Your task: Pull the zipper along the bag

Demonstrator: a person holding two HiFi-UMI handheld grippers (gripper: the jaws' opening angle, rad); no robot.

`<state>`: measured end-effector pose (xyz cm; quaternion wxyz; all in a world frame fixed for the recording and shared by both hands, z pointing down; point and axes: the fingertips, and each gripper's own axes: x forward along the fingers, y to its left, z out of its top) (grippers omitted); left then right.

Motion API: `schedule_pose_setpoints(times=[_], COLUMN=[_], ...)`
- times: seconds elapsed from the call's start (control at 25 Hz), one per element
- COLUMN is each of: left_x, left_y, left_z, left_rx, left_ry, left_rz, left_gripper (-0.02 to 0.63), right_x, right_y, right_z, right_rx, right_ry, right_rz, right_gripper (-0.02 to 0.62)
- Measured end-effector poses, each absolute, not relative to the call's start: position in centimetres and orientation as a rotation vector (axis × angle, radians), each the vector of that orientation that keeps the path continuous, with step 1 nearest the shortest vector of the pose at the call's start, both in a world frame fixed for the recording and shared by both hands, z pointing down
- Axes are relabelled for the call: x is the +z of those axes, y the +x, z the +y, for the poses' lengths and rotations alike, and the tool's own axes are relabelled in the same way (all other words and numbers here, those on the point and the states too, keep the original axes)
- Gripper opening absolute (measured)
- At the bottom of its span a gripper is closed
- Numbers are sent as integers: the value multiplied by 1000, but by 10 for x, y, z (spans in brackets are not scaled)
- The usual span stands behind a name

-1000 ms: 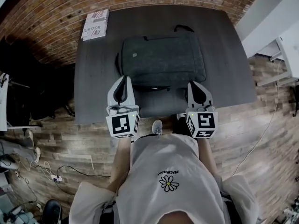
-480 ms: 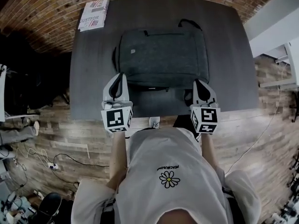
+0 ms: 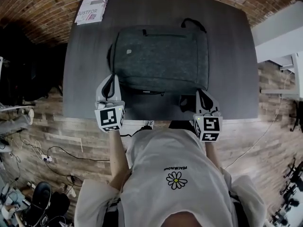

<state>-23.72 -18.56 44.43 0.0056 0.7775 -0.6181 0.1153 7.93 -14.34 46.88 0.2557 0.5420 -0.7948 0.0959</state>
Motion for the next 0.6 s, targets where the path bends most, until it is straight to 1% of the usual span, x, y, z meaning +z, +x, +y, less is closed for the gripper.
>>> schedule_pose_setpoints(times=[0.08, 0.12, 0.2, 0.32, 0.4, 0.48, 0.6], left_x=[453, 458, 469, 481, 488, 494, 508], left_y=[-240, -241, -243, -251, -254, -250, -239], left_z=[-187, -187, -188, -188, -188, -186, -183], left_rx=[408, 421, 422, 371, 364, 395, 446], left_ry=[2452, 2458, 2454, 2399, 2369, 2371, 2374], left_rz=[-1892, -1860, -1792, -1721, -1672, -1608, -1459], left_gripper=[2, 5, 87, 92, 131, 152, 152], right_x=[470, 471, 475, 480, 482, 486, 491], right_y=[82, 84, 89, 89, 89, 92, 96], right_z=[-140, -138, -135, -132, -129, -126, -126], right_rx=[275, 291, 337, 372, 403, 443, 465], right_ry=[1482, 1493, 1518, 1541, 1556, 1580, 1603], right_rz=[-2150, -2148, -2147, -2155, -2155, -2144, -2128], right_gripper=[13, 39, 81, 102, 132, 152, 166])
